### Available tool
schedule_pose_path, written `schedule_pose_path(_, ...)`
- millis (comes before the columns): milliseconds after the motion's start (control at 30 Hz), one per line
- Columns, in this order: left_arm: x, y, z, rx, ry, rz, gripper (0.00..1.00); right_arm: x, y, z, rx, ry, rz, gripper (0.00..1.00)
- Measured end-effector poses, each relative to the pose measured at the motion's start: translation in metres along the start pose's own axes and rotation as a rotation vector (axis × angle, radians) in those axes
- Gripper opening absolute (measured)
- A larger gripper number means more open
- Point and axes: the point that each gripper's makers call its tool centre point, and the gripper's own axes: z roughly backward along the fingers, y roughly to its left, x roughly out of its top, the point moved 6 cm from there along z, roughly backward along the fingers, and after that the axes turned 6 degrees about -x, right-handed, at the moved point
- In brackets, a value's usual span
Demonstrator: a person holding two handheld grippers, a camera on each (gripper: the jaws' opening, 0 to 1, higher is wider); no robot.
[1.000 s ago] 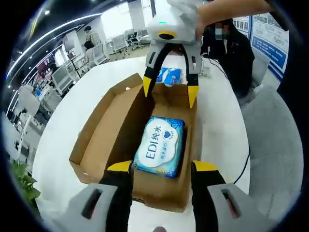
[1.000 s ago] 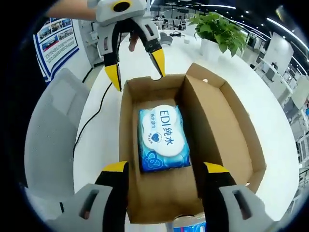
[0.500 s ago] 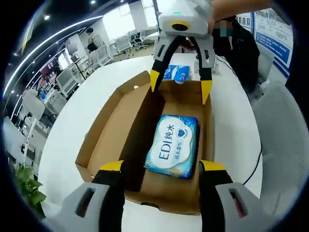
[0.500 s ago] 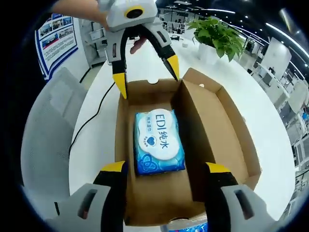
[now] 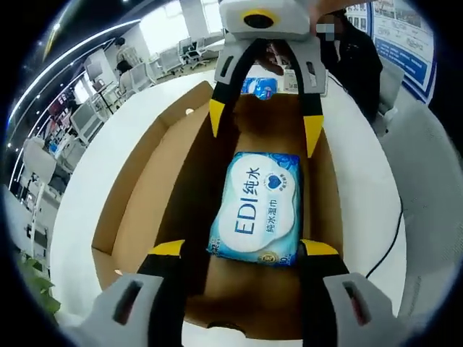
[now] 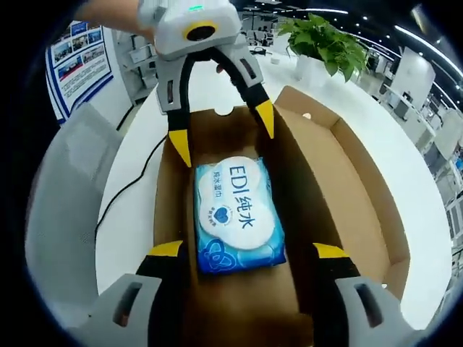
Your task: Operate the shoe box by opening the lid, removing the specified soft item, and placing it in the target area until the item is outside and the box remains undamaged.
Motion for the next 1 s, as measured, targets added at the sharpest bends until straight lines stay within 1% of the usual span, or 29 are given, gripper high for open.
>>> schedule_pose_path(100,-0.004,0.000,-0.010,-0.030,0.019,-0.009,0.65,-0.005,0.001,-0.007,0.007,0.014,-0.008,0.67)
schedule_pose_path(200,-0.005,0.001,-0.017,-0.057,0.015,0.004,0.64,-0.009,0.001,-0.013,0.009,0.019,-0.023,0.68)
schedule_pose_path(267,-0.004,-0.002,-0.019,-0.065,0.015,0.006,0.64,-0.010,0.003,-0.018,0.011,0.022,-0.025,0.68)
schedule_pose_path(400,-0.008,-0.004,-0.028,-0.076,0.035,-0.012,0.66,-0.013,0.007,-0.028,0.019,0.037,-0.015,0.69)
schedule_pose_path(500,-0.011,-0.002,-0.033,-0.084,0.049,0.009,0.68,-0.015,0.010,-0.034,0.039,0.054,0.005,0.70)
schedule_pose_path(567,-0.013,-0.002,-0.036,-0.090,0.056,0.008,0.70,-0.018,0.011,-0.039,0.044,0.069,0.018,0.70)
schedule_pose_path(700,-0.016,-0.002,-0.045,-0.101,0.093,-0.033,0.73,-0.021,0.008,-0.045,0.052,0.079,-0.004,0.73)
schedule_pose_path(833,-0.018,-0.001,-0.050,-0.125,0.094,-0.021,0.76,-0.023,0.009,-0.049,0.061,0.083,-0.001,0.75)
schedule_pose_path(900,-0.018,-0.001,-0.054,-0.136,0.105,-0.015,0.77,-0.025,0.010,-0.052,0.064,0.090,0.006,0.76)
schedule_pose_path(933,-0.019,-0.001,-0.056,-0.140,0.110,-0.004,0.78,-0.027,0.011,-0.054,0.058,0.102,0.026,0.76)
schedule_pose_path(967,-0.019,-0.001,-0.058,-0.142,0.113,-0.004,0.78,-0.026,0.011,-0.054,0.061,0.096,0.027,0.77)
schedule_pose_path(1000,-0.020,-0.002,-0.058,-0.157,0.117,0.000,0.78,-0.026,0.010,-0.054,0.063,0.102,0.013,0.77)
